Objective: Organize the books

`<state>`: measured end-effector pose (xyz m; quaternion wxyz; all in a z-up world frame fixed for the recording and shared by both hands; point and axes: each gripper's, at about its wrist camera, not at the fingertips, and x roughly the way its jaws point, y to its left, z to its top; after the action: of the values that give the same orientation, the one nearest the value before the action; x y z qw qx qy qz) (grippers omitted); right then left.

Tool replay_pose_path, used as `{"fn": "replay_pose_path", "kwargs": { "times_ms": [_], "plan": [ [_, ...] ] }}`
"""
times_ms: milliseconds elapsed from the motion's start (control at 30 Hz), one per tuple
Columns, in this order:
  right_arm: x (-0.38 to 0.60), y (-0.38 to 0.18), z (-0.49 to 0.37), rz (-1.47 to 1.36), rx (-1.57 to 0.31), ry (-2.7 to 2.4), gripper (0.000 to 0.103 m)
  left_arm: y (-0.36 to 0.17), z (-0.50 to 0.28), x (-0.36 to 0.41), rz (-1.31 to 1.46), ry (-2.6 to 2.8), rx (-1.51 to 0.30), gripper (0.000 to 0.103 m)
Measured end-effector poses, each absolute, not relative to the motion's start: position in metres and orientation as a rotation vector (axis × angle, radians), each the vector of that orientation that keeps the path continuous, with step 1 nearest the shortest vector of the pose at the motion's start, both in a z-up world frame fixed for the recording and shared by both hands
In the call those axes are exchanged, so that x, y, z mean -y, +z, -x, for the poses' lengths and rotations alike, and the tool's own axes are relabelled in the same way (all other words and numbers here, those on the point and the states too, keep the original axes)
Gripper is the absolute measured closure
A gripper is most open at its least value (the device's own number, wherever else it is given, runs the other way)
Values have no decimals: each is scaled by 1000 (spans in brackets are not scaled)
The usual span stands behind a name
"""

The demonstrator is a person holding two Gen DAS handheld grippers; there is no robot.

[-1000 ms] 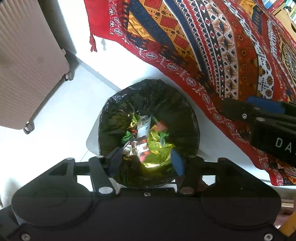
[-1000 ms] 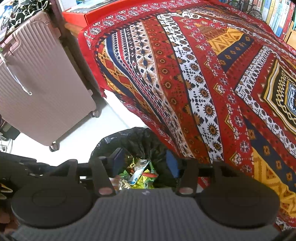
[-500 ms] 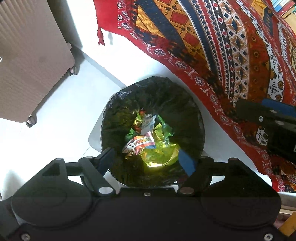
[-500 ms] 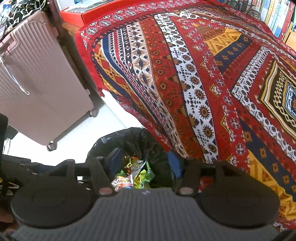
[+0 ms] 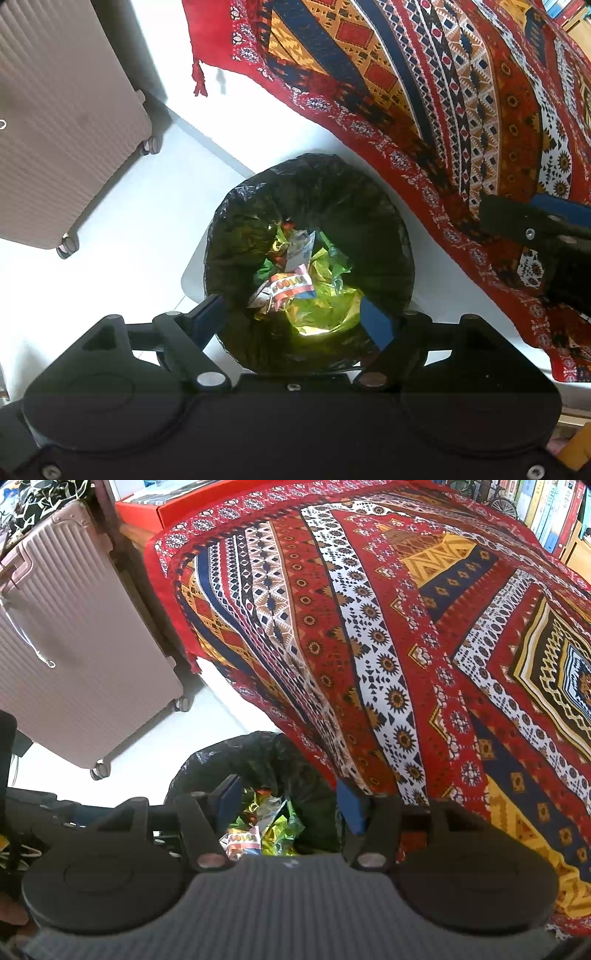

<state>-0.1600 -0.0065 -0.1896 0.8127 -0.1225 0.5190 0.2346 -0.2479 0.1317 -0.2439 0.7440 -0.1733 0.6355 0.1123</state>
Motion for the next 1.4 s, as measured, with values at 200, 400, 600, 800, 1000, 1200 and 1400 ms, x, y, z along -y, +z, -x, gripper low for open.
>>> {"fn": "replay_pose_path", "kwargs": {
  "times_ms": [200, 400, 600, 800, 1000, 1200, 1400],
  "plan": [
    [9, -190, 161, 259, -1107, 501, 32, -246, 250, -132, 374, 252, -1392, 23],
    [9, -189, 163, 257, -1109, 500, 32, -245, 252, -131, 369, 241, -1380, 19],
    [10, -189, 165, 257, -1108, 500, 32, -244, 253, -129, 362, 227, -1375, 17],
    [11, -189, 167, 257, -1108, 498, 32, -245, 254, -129, 355, 224, -1378, 16],
    [12, -187, 170, 255, -1106, 490, 32, -245, 255, -127, 348, 229, -1377, 16],
    [14, -186, 171, 254, -1106, 489, 32, -245, 258, -127, 323, 248, -1373, 15],
    [14, -184, 172, 253, -1107, 488, 32, -246, 259, -126, 320, 250, -1373, 14]
  ]
}}
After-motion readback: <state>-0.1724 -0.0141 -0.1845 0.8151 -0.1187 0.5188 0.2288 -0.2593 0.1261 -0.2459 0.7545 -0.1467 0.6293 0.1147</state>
